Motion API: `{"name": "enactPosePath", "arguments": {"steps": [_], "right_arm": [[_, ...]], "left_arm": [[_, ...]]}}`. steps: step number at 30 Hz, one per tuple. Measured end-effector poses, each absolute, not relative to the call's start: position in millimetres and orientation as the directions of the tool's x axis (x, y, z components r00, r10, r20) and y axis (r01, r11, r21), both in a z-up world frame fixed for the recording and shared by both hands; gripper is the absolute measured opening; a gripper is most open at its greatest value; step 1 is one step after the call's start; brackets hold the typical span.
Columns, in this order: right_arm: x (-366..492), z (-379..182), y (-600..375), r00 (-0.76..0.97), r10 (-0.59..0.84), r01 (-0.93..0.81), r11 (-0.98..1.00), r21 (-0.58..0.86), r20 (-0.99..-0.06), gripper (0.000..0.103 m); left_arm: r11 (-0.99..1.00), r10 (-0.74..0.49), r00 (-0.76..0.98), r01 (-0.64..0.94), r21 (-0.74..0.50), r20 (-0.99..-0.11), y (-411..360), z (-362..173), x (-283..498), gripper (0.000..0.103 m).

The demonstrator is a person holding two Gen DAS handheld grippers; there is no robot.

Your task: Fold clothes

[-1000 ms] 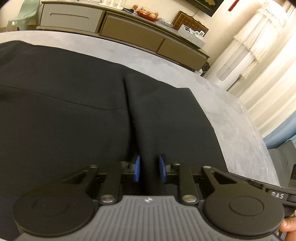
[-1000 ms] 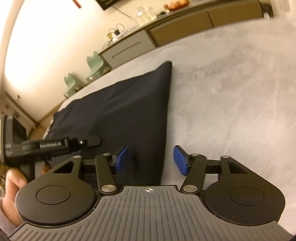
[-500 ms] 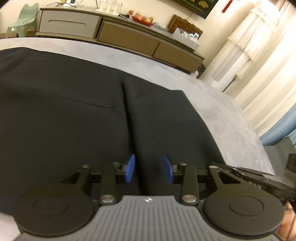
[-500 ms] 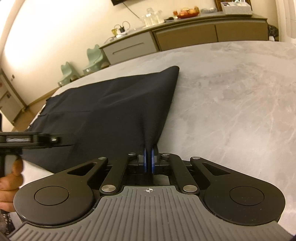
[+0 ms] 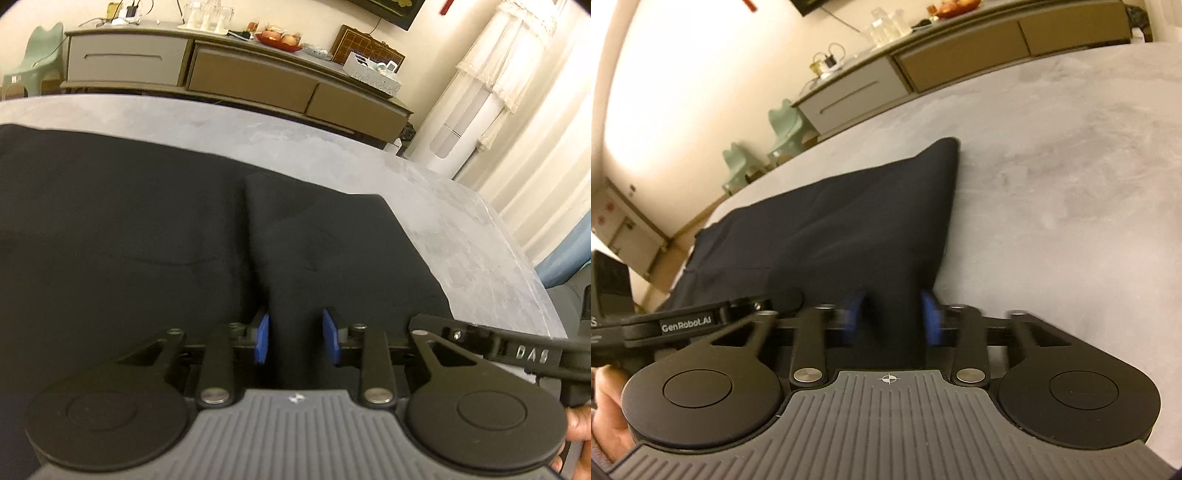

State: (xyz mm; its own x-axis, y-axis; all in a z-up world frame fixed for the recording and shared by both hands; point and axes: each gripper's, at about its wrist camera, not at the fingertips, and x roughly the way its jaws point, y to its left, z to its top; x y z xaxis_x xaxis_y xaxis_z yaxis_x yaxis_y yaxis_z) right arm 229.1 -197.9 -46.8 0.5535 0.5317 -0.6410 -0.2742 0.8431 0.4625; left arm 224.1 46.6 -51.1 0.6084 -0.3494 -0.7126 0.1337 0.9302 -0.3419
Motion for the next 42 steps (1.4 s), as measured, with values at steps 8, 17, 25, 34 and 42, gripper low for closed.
{"name": "enactPosePath", "arguments": {"steps": [8,17,25,34,42], "right_arm": [[221,-45,-206,0.59,0.486,-0.249,0.869,0.427,-0.645,0.003],[197,-37,-262,0.629,0.391,-0.197,0.916,0.348,-0.672,0.0],[186,-33,-288,0.631,0.433,-0.199,0.892,0.405,-0.644,0.002],[176,-37,-210,0.595,0.447,-0.425,0.88,0.21,-0.669,0.011],[165,-35,-186,0.581,0.473,-0.529,0.838,0.134,-0.663,0.049]], "left_arm": [[0.918,-0.364,0.604,0.106,-0.381,-0.709,60,-55,200,0.032],[0.903,-0.386,0.628,0.109,-0.415,-0.676,88,-30,145,0.032],[0.87,-0.468,0.582,0.168,-0.464,-0.665,64,-25,143,0.04],[0.935,-0.34,0.58,0.126,-0.331,-0.74,4,-45,197,0.025],[0.961,-0.229,0.61,0.017,-0.277,-0.758,15,-47,181,0.016]]}}
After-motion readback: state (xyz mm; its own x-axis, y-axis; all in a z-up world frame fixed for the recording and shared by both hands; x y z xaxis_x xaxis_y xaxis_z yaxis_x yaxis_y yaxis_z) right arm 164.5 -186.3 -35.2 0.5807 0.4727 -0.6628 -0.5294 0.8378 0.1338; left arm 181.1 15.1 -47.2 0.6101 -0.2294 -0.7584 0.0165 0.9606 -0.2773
